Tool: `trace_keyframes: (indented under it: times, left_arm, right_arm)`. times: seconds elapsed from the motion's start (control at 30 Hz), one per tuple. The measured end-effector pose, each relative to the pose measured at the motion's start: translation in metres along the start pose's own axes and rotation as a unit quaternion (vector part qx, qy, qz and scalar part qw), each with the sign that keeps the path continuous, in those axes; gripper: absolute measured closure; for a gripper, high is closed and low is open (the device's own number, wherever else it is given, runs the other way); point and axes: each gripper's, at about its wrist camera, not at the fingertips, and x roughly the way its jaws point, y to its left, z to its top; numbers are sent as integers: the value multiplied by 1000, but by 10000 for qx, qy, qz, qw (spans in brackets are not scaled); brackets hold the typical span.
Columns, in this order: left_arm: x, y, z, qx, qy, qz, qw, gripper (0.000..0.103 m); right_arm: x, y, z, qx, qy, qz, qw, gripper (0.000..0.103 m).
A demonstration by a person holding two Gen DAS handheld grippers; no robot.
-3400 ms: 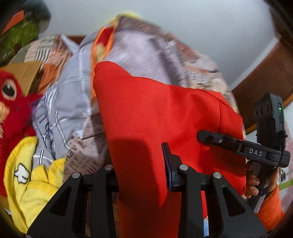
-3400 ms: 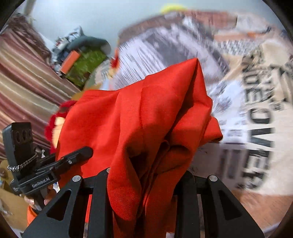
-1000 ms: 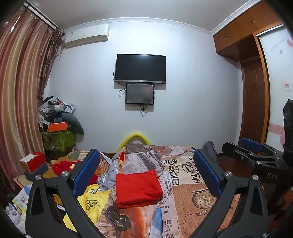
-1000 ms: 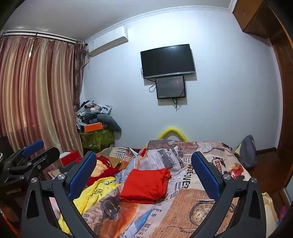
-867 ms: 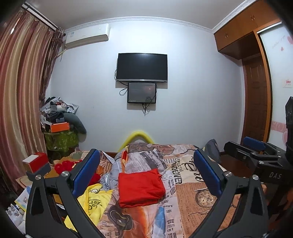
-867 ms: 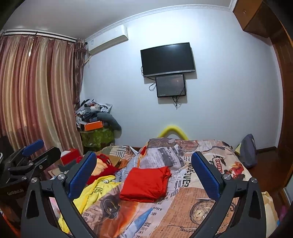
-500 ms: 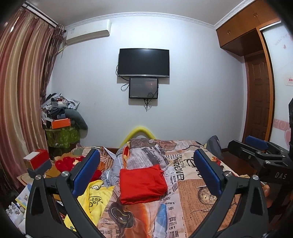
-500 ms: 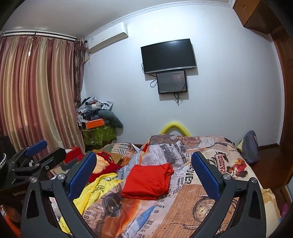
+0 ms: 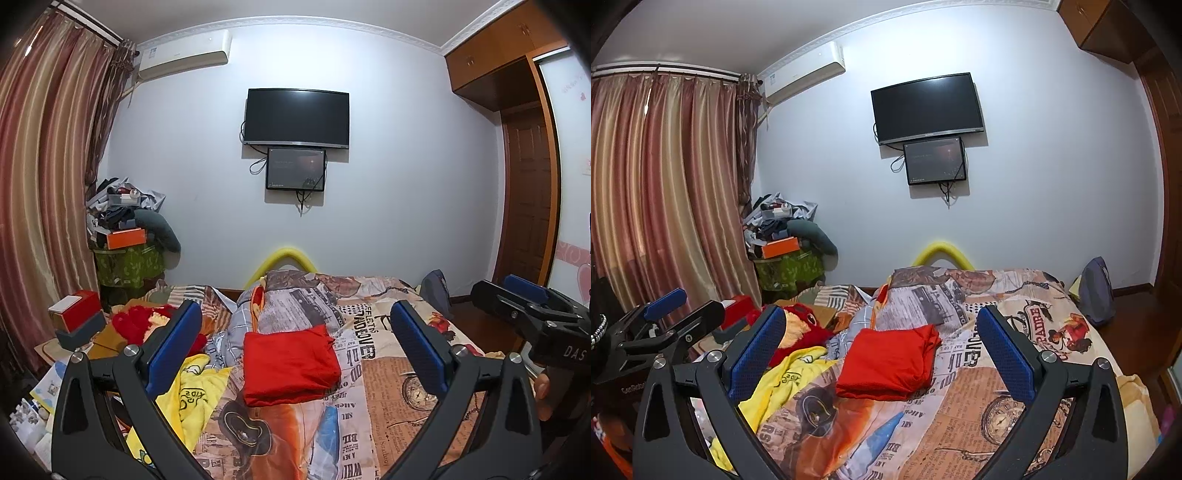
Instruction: Fold large clothes
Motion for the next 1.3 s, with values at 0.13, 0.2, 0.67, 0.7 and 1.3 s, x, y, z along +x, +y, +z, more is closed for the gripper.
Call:
trace_keyframes:
  times: [0.13, 0.2, 0.67, 0.7, 1.3]
  left_arm:
    - [1, 2, 1, -18, 12, -17, 10000, 0]
    - [0, 2, 1, -35, 21, -17, 10000, 0]
    - [1, 1, 0, -57, 44, -23, 10000, 0]
    - [1, 0, 0, -58, 44, -17, 10000, 0]
    - [4, 5, -4, -120, 133, -192, 9997, 0]
  right_arm:
    - [-1, 0, 1, -9, 3, 1, 10000, 0]
    - [-1, 1, 1, -15, 5, 3, 10000, 0]
    - [0, 0, 1, -30, 26, 14, 10000, 0]
    - [0, -1, 1, -28, 30, 20, 10000, 0]
    - [-1, -5, 1, -6, 41, 25, 10000, 0]
